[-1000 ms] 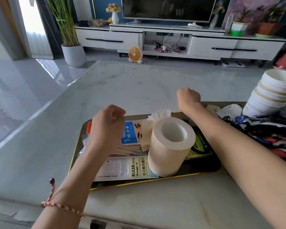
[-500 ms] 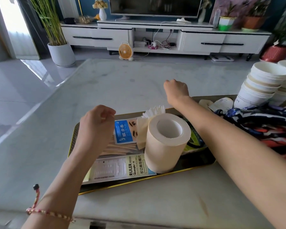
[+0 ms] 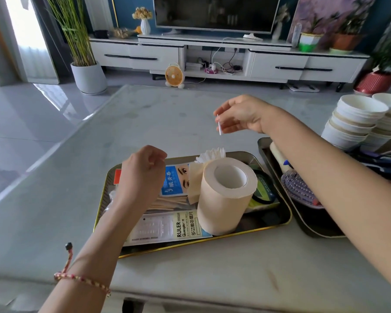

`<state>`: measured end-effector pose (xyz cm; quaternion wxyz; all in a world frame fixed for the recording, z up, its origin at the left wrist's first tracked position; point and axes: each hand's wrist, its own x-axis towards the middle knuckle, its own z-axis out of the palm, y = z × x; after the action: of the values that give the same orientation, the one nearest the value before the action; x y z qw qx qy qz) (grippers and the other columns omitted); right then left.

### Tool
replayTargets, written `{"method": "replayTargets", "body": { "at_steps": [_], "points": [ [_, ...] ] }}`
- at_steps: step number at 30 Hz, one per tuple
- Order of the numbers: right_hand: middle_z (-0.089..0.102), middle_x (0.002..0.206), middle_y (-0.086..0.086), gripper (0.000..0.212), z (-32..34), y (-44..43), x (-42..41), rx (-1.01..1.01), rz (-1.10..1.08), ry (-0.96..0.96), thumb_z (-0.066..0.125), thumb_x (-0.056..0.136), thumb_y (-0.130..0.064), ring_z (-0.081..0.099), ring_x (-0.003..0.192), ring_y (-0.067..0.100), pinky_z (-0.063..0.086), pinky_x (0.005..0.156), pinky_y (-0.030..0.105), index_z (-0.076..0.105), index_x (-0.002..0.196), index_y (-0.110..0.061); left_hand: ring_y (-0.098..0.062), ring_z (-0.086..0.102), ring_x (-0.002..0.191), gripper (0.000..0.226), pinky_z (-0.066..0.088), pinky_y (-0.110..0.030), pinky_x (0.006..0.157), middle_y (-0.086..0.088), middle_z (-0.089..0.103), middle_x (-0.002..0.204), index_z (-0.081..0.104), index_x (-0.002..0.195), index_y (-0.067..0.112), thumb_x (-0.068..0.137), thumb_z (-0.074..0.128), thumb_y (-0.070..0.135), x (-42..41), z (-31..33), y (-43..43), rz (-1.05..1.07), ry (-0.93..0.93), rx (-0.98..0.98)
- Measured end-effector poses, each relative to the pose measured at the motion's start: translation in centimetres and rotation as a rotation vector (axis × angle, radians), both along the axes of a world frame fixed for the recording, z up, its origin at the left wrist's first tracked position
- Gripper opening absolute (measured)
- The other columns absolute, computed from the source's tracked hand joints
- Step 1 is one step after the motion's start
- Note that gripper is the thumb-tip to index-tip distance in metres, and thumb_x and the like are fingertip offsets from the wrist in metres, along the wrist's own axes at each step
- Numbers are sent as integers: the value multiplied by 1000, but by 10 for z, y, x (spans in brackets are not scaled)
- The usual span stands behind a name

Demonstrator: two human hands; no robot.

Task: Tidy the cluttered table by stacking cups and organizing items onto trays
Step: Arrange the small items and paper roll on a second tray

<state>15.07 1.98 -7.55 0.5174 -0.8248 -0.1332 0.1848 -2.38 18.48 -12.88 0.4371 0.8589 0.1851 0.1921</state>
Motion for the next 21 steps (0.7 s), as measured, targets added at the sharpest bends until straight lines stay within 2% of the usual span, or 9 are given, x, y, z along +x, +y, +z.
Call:
{"method": "replayTargets", "body": {
  "at_steps": [4, 6, 11, 14, 17, 19, 21],
  "points": [
    [65, 68, 7, 11, 1, -6, -13, -256, 167, -21, 64, 81, 2, 65, 57, 14, 57, 61, 26, 61, 84, -8, -12, 55, 77, 25, 36, -12, 44, 0, 62, 94, 63, 97, 17, 92, 41, 8, 4, -1, -7, -35, 16, 23],
    [65, 68, 9, 8, 3, -10, -17, -359, 178, -35, 65, 82, 0, 65, 56, 15, 56, 58, 26, 60, 85, -6, -12, 55, 74, 24, 37, -13, 46, 1, 62, 93, 63, 95, 19, 92, 42, 8, 8, -2, -10, -38, 33, 37],
    [62, 67, 8, 10, 9, -28, -13, -316, 2, -165, 62, 83, -1, 61, 48, 11, 51, 46, 17, 56, 79, -8, -3, 51, 63, 25, 37, -14, 44, 0, 61, 92, 63, 99, 16, 93, 41, 8, 12, -5, -15, -49, 43, 37],
    [62, 67, 5, 10, 2, -37, -13, -431, 42, -200, 61, 85, -5, 59, 52, 12, 47, 45, 17, 57, 78, -11, -3, 47, 62, 27, 34, -19, 48, 0, 59, 91, 63, 98, 17, 92, 39, 7, 13, -5, -22, -54, 44, 44],
    [63, 75, 3, 7, -8, -39, -12, -524, 176, -174, 59, 87, -7, 60, 59, 10, 48, 53, 18, 64, 91, -9, -4, 45, 58, 29, 32, -18, 45, 6, 56, 80, 61, 91, 19, 88, 37, 3, 15, -3, -27, -45, 48, 33],
    [64, 87, 3, 16, -15, -43, -1, -564, 106, -279, 55, 88, -5, 60, 72, 14, 48, 64, 22, 65, 101, -9, -3, 47, 58, 30, 33, -14, 41, 9, 54, 78, 59, 90, 20, 87, 36, 0, 17, -2, -29, -48, 46, 32],
    [64, 104, 7, 20, -25, -51, 12, -706, 0, -428, 50, 90, -4, 61, 92, 24, 48, 81, 28, 65, 104, -4, -2, 48, 57, 31, 35, -10, 38, 9, 54, 78, 58, 89, 19, 85, 36, -2, 20, -2, -31, -52, 29, 26]
  ]
}}
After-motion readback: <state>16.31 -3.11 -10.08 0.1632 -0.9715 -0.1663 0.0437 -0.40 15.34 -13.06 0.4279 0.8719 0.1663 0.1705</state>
